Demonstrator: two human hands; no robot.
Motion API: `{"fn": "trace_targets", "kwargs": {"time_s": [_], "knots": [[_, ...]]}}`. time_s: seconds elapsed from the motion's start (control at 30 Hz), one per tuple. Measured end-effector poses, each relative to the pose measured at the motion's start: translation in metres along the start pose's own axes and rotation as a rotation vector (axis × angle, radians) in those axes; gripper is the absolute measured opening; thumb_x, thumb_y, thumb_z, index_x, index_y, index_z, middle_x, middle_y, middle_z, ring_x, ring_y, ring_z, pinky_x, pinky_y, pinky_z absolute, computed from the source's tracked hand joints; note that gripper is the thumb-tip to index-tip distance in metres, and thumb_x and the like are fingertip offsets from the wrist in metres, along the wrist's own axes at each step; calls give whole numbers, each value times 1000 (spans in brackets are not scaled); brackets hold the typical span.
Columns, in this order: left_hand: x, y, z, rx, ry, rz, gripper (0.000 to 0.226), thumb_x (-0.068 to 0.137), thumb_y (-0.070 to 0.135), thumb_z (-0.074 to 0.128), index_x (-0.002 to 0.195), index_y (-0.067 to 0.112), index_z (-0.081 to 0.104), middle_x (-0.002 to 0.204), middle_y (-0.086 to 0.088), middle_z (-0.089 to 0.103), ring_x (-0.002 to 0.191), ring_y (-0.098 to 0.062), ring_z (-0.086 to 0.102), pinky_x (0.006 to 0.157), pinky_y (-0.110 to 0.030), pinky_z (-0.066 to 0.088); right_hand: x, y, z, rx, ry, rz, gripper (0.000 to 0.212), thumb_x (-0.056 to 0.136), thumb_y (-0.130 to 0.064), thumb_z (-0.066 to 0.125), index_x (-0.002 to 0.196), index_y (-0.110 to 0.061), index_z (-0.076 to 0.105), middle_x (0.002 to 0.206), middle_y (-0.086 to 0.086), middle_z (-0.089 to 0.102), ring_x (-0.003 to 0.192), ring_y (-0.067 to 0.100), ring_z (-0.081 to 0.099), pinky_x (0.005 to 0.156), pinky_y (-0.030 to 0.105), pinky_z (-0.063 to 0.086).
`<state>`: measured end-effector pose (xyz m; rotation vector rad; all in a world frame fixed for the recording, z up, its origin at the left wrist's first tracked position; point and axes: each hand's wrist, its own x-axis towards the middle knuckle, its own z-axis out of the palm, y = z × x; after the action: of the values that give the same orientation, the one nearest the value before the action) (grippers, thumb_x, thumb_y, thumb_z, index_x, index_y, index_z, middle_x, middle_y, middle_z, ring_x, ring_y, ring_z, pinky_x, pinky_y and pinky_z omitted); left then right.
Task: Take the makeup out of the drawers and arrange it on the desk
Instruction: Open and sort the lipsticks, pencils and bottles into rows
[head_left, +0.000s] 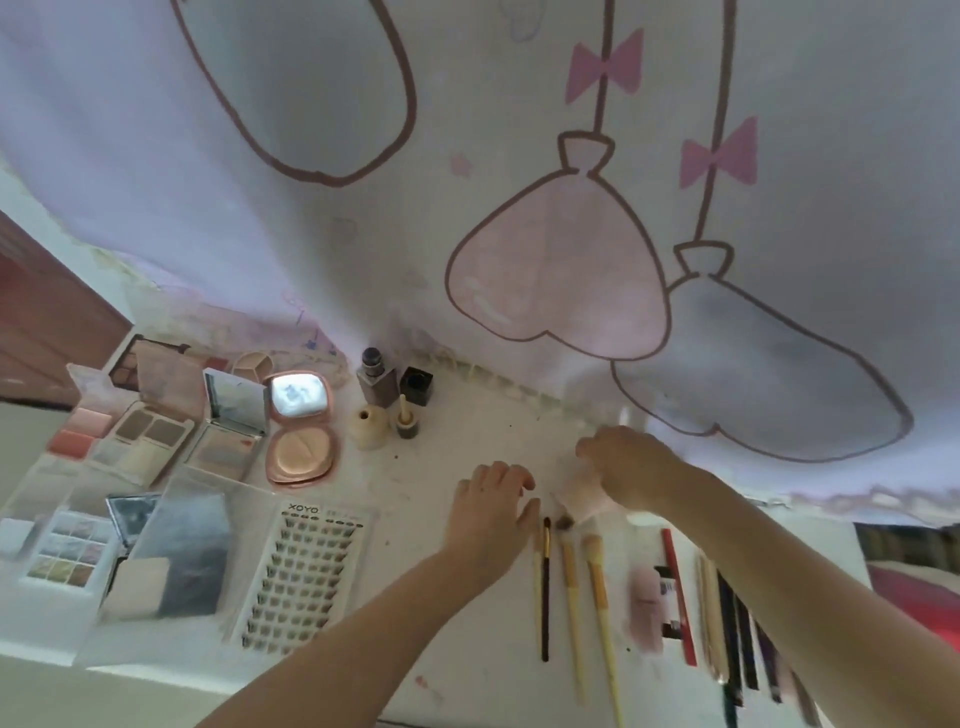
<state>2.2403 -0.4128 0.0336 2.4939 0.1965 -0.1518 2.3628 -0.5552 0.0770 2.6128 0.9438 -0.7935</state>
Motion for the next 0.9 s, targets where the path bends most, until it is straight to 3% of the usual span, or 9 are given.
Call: {"fn": "trace_targets", "kwargs": {"time_s": [0.17, 0.3, 0.43, 0.5, 0.57, 0.67, 0.77, 0.83, 0.9], "knots": [[58, 44, 33, 241, -279, -64, 49, 91, 44, 46, 129, 14, 42, 129, -7, 44, 121, -26, 39, 98, -37, 32, 21, 14, 18, -169, 31, -101, 25, 89, -11, 50, 113, -17, 55, 129, 4, 50, 114, 24, 52, 93, 37, 47], [72, 51, 41, 279, -323, -115, 57, 85, 49, 55, 131, 17, 43, 128, -6, 43, 121, -25, 37, 99, -38, 30, 33, 22, 21, -221, 0, -161, 24, 85, -30, 52, 106, -21, 59, 125, 4, 49, 113, 24, 47, 93, 35, 42], [72, 50, 35, 159, -291, -154, 38, 87, 37, 52, 120, 18, 46, 118, -5, 52, 114, -25, 47, 94, -36, 35, 33, 27, 12, -193, 10, -216, 18, 85, -35, 56, 95, -21, 58, 107, 3, 53, 98, 22, 52, 83, 34, 45], [70, 46, 24, -118, -217, -224, 20, 88, 31, 50, 101, 17, 46, 99, -4, 60, 95, -25, 58, 81, -35, 42, 26, 25, 0, -14, 60, -221, 21, 89, -40, 53, 90, -19, 54, 97, 1, 57, 87, 21, 56, 79, 32, 48], [66, 39, 5, -433, -119, -290, 20, 87, 32, 54, 96, 16, 48, 88, -3, 62, 80, -23, 60, 68, -34, 47, 16, 23, -13, 300, 86, -176, 26, 91, -43, 53, 92, -17, 53, 87, 0, 58, 79, 24, 59, 72, 27, 49], [53, 28, -33, -755, 97, -291, 23, 86, 25, 65, 104, 16, 54, 93, 0, 62, 85, -16, 60, 67, -24, 48, 1, 9, -30, 747, 177, -100, 25, 89, -37, 61, 102, -17, 53, 86, -7, 59, 77, 15, 59, 65, 19, 44], [33, 21, -64, -1082, 83, -289, 19, 91, 22, 61, 108, 15, 62, 102, -2, 68, 95, -18, 62, 80, -27, 49, -13, -23, -38, 1171, 163, -103, 30, 91, -33, 60, 110, -12, 54, 103, 2, 65, 92, 19, 65, 81, 35, 56], [16, 15, -77, -1165, 37, -269, 17, 94, 22, 54, 107, 15, 64, 104, -3, 69, 97, -16, 64, 84, -28, 51, -23, -45, -40, 1237, 165, -137, 21, 95, -29, 54, 106, -12, 58, 103, 3, 66, 95, 19, 65, 83, 35, 55], [-1, 7, -86, -1025, 61, -256, 16, 96, 24, 52, 103, 13, 62, 99, -4, 68, 89, -14, 63, 76, -22, 50, -33, -60, -49, 1085, 268, -115, 23, 99, -29, 44, 100, -16, 62, 95, -3, 65, 86, 13, 63, 73, 23, 49]]}}
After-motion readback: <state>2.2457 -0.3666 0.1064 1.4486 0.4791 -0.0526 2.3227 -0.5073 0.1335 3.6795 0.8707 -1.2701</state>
